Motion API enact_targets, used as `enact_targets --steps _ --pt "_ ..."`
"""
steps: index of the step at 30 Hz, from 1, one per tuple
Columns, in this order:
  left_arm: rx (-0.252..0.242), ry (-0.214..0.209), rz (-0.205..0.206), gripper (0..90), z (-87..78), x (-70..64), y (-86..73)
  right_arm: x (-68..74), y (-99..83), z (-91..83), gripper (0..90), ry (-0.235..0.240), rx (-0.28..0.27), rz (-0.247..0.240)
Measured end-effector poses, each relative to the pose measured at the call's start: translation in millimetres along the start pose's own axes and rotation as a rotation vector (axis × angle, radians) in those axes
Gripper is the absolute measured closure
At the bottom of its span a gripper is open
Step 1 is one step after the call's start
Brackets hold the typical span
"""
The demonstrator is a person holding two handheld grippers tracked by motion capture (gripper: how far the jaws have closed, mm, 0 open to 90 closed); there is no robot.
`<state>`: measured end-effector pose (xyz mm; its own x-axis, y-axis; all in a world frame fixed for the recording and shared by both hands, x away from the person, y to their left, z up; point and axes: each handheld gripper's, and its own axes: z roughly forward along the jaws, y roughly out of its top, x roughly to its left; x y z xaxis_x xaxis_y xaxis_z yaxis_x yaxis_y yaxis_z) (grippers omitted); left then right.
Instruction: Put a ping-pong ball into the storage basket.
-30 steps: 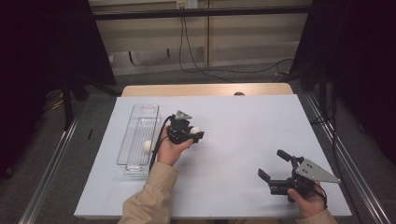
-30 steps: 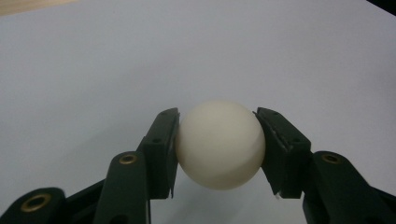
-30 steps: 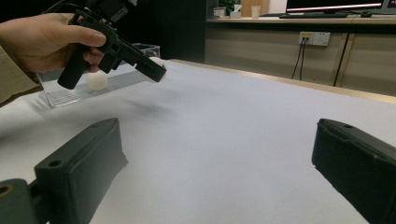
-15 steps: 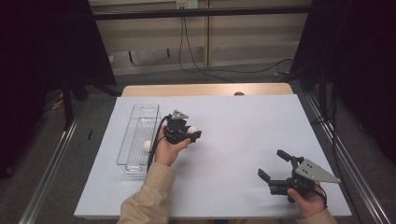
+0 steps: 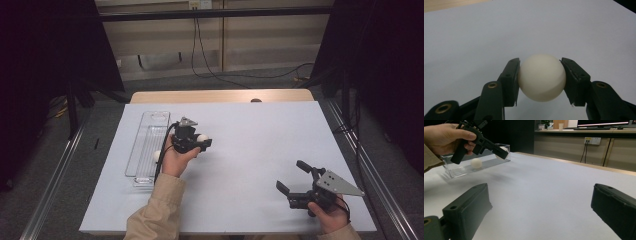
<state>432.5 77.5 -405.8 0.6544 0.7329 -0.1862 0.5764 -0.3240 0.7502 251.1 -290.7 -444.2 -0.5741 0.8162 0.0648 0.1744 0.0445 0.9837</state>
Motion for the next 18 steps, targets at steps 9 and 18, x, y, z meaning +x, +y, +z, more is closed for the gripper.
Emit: enact_targets --steps 9,18 --pt "-0.005 0.009 -0.008 51.1 -5.8 3.2 1.0 0.1 0.0 0.1 1.5 0.000 0.000 0.001" --pt "-0.003 0.014 -0.019 51.1 -8.9 3.5 1.6 0.0 0.2 -0.2 1.4 0.002 -0.003 0.000"
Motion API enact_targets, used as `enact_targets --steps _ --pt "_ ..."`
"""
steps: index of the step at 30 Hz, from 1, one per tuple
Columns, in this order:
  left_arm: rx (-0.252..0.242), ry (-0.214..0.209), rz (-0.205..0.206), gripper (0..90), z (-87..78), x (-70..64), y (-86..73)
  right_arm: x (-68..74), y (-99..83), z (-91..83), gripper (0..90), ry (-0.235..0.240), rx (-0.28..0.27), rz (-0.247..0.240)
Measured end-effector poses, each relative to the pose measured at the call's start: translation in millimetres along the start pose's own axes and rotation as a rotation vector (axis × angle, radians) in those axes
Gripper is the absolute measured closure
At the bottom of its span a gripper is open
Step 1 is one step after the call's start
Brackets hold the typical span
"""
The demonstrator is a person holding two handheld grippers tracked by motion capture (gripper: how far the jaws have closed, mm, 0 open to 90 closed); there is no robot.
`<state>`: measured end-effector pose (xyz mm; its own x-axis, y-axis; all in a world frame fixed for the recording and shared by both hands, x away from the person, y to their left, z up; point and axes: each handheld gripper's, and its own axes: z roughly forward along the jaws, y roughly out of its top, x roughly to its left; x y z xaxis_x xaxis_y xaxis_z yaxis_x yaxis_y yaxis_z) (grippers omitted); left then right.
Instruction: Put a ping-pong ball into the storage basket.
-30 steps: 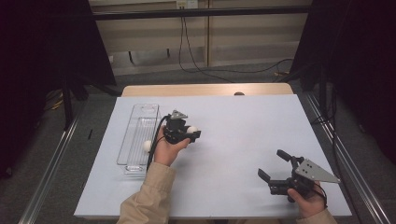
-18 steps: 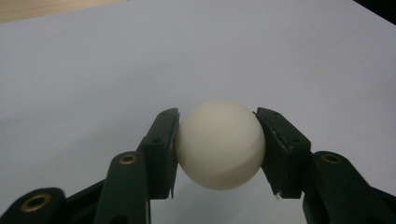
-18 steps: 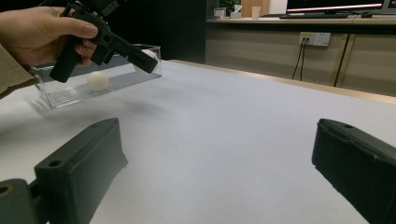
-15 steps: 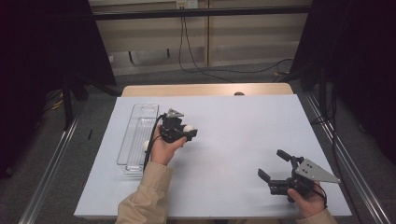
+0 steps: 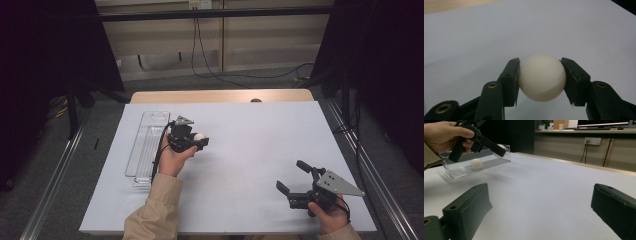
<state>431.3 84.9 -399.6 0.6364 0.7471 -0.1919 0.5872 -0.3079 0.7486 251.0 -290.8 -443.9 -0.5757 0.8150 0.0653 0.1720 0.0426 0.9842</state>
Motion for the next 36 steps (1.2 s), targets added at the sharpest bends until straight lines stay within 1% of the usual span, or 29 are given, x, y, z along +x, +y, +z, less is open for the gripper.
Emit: enact_targets --steps 2,3,6,9,10,11,15,16,17,20,22,25,27,30,35,36 --pt "0.003 -0.001 0.005 51.1 -1.1 0.8 0.3 0.0 0.0 0.1 1.5 0.000 0.000 0.001" --pt "-0.003 -0.002 -0.005 51.1 -1.5 0.4 0.4 0.2 0.0 0.1 1.5 0.000 0.001 0.001" --pt "-0.001 -0.002 0.007 51.1 -3.8 1.6 1.1 0.1 0.1 -0.1 1.5 -0.001 0.000 0.000" --pt "0.000 0.004 -0.001 51.1 -5.6 2.3 1.0 0.3 0.1 0.1 1.5 0.000 0.001 0.000" --pt "0.001 0.003 0.005 51.1 -5.8 3.4 0.9 0.4 0.0 0.2 1.4 0.000 0.001 -0.002" --pt "-0.001 0.006 -0.005 51.1 -5.9 3.8 0.6 0.5 0.0 0.1 1.5 0.000 0.002 -0.004" --pt "0.001 0.008 -0.010 51.2 -7.3 6.0 0.3 0.4 0.1 0.1 1.4 0.001 0.001 -0.005" --pt "-0.003 0.008 -0.017 51.1 -7.6 5.9 0.2 0.5 0.1 0.1 1.5 0.000 0.000 -0.002" --pt "0.001 0.006 -0.011 51.1 -8.4 6.6 0.2 0.4 0.2 0.1 1.5 -0.001 0.000 -0.002" --pt "0.004 0.008 -0.015 51.1 -9.9 7.3 0.3 0.4 0.2 0.1 1.5 -0.001 -0.001 -0.001" --pt "0.003 0.005 -0.025 51.1 -9.7 7.5 -0.3 0.4 0.2 0.2 1.5 -0.001 -0.001 -0.001" --pt "0.014 0.007 -0.023 51.1 -11.3 9.2 -0.6 0.5 0.1 0.3 1.5 0.000 0.001 -0.004" --pt "0.010 0.009 -0.029 51.1 -11.5 9.7 -0.8 0.6 0.2 0.3 1.4 0.001 -0.001 -0.002" --pt "0.019 0.009 -0.027 51.1 -11.7 10.2 -1.0 0.4 0.3 0.1 1.4 0.001 -0.002 -0.001" --pt "0.021 0.007 -0.032 51.1 -12.3 10.9 -1.2 0.7 0.3 -0.1 1.5 0.000 -0.002 0.001" --pt "0.018 0.007 -0.037 51.1 -12.2 10.8 -1.3 0.5 0.3 -0.1 1.5 0.001 -0.002 0.001"
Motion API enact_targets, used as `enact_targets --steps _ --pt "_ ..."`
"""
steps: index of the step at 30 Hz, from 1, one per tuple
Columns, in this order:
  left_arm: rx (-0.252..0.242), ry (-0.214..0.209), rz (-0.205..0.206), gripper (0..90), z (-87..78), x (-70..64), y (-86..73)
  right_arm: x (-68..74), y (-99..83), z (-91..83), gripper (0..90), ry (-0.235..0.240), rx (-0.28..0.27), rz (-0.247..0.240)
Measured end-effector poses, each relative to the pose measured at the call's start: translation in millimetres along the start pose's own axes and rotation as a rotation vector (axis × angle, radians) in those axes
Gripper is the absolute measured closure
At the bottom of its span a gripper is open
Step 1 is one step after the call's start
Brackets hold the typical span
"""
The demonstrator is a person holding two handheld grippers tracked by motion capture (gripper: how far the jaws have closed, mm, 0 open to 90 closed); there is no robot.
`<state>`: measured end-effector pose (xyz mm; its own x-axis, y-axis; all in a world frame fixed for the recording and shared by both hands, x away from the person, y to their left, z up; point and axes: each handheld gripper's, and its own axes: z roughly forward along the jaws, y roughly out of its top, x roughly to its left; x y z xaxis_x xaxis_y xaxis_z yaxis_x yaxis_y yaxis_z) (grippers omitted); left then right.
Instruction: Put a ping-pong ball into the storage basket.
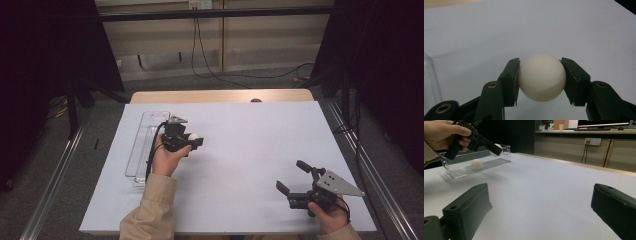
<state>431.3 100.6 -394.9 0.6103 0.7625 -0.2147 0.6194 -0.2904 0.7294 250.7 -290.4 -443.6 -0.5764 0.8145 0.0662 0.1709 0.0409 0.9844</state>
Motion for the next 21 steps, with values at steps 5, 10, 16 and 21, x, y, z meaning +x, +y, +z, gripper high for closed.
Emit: enact_targets --steps 5,10,16,21 --pt "0.007 0.000 0.005 51.2 -2.1 1.9 0.3 0.1 0.0 0.1 1.5 0.001 0.000 -0.001" --pt "0.010 0.001 0.002 51.1 -3.6 3.2 0.4 0.0 0.1 -0.3 1.4 0.000 -0.001 0.001" --pt "0.014 0.001 0.000 51.1 -5.5 4.9 0.7 -0.2 0.0 -0.3 1.4 0.000 0.000 0.000" --pt "0.014 0.002 -0.005 51.1 -7.3 6.7 1.0 -0.1 0.1 -0.2 1.4 0.001 -0.002 -0.001"
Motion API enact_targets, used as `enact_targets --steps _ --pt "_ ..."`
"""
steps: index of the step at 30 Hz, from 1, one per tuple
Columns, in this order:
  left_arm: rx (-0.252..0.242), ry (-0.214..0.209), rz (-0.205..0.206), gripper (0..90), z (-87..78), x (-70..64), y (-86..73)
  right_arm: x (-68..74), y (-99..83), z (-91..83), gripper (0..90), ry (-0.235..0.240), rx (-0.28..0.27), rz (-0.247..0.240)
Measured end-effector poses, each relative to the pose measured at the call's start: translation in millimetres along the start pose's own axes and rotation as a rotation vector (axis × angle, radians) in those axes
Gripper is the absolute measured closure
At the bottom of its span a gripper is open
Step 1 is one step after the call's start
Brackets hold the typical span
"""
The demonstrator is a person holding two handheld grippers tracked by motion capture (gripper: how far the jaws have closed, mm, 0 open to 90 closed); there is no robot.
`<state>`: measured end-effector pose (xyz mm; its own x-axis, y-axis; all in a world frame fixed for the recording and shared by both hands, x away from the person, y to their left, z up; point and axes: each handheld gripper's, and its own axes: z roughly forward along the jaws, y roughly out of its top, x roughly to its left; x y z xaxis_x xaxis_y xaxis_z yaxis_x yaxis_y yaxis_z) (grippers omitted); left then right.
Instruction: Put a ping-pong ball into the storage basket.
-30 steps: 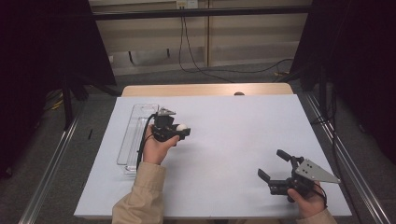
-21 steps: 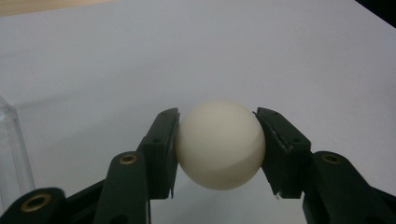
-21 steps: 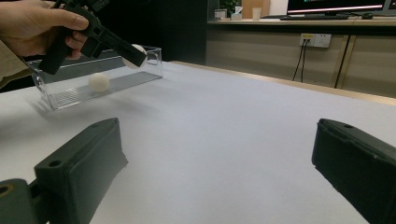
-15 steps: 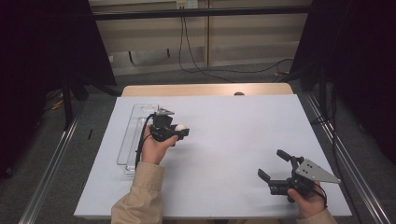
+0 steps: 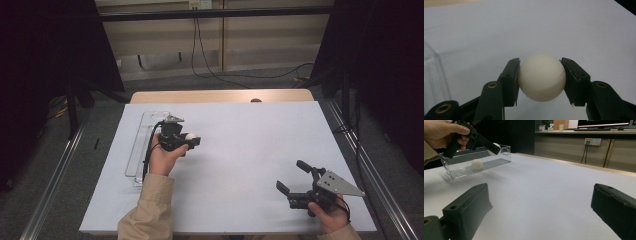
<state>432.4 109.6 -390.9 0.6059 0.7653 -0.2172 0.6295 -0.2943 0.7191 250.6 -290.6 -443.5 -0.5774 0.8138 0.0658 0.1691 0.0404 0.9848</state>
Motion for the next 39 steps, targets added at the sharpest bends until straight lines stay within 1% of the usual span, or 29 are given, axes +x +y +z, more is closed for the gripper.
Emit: enact_targets --steps 6,7,8,11,14,18,28,32,39 --pt "-0.005 0.001 -0.010 51.1 -1.6 1.7 0.6 -0.4 0.2 -0.5 1.5 -0.001 -0.002 0.000" --pt "0.001 0.003 -0.003 51.1 -2.3 2.4 0.6 -0.4 0.2 -0.5 1.5 -0.001 -0.003 0.000" --pt "0.000 0.003 -0.011 51.1 -2.5 2.4 0.4 -0.2 0.1 -0.4 1.5 0.000 -0.002 0.000" --pt "0.001 0.005 -0.009 51.1 -3.7 4.2 0.6 -0.1 0.2 -0.4 1.5 0.001 -0.004 -0.001" --pt "-0.001 0.007 -0.023 51.1 -4.8 5.5 0.4 -0.4 0.2 -0.5 1.5 0.000 -0.004 0.000" --pt "0.001 0.011 -0.029 51.1 -6.7 8.2 0.0 -0.2 0.1 -0.3 1.4 0.001 -0.003 0.000" --pt "0.002 0.014 -0.034 51.1 -9.4 10.4 -0.2 0.1 0.1 -0.2 1.5 0.002 -0.003 0.001" --pt "0.005 0.020 -0.029 51.1 -11.1 12.4 -0.4 0.1 0.2 -0.2 1.5 0.001 -0.004 0.000" --pt "0.005 0.024 -0.036 51.1 -13.4 14.4 -0.6 -0.1 0.1 0.0 1.4 0.002 -0.003 0.000"
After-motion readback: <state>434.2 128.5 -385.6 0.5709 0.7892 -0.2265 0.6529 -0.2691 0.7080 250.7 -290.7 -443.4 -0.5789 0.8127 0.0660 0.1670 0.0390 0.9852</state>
